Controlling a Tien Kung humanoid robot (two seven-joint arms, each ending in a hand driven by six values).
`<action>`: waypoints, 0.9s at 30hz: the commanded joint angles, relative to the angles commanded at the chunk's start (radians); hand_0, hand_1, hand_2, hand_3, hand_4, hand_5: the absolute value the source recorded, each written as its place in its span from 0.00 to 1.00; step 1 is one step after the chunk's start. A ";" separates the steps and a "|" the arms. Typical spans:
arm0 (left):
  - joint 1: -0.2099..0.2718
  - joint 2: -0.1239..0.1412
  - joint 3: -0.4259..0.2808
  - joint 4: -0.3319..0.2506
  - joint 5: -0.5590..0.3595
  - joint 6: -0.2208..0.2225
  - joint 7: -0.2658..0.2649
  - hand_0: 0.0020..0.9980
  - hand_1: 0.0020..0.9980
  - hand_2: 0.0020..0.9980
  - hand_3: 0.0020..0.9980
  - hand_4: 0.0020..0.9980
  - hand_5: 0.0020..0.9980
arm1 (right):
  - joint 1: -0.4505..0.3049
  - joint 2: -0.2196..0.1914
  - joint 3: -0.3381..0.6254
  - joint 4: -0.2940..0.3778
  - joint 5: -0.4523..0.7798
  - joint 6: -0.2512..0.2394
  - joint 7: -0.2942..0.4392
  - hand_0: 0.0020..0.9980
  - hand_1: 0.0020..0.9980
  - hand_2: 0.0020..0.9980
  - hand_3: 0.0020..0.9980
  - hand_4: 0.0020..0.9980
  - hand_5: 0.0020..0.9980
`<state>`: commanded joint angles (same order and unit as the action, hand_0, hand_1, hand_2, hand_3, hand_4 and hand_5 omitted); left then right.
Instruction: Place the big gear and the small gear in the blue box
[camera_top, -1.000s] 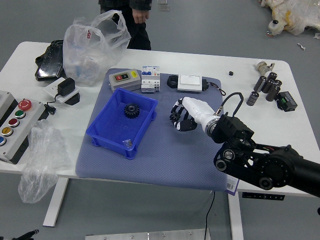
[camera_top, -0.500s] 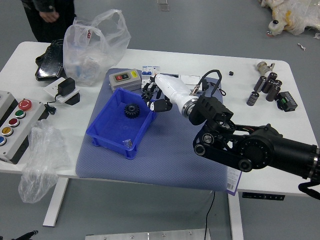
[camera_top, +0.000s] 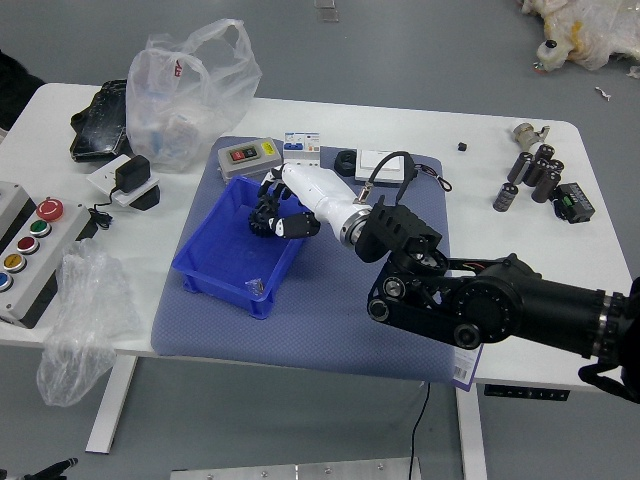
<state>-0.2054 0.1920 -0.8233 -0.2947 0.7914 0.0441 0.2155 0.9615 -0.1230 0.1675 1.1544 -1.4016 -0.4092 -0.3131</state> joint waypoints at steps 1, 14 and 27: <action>-0.001 0.000 0.000 0.000 0.001 0.000 0.000 0.66 0.60 0.62 0.78 0.75 0.59 | -0.002 0.000 -0.001 -0.002 0.002 -0.001 0.001 0.64 0.82 0.89 0.96 0.63 0.15; -0.004 0.006 0.000 0.000 0.002 -0.001 0.001 0.66 0.60 0.62 0.78 0.75 0.59 | -0.051 -0.048 0.114 0.007 -0.027 -0.016 0.019 0.64 0.82 0.88 0.92 0.62 0.15; -0.002 0.016 0.016 0.005 -0.015 -0.003 -0.007 0.66 0.60 0.62 0.78 0.75 0.59 | -0.268 -0.182 0.409 0.108 -0.103 -0.081 0.191 0.83 0.85 0.90 0.91 0.67 0.20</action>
<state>-0.2075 0.2084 -0.8073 -0.2902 0.7762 0.0408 0.2086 0.6934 -0.3054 0.5764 1.2624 -1.5046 -0.4902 -0.1225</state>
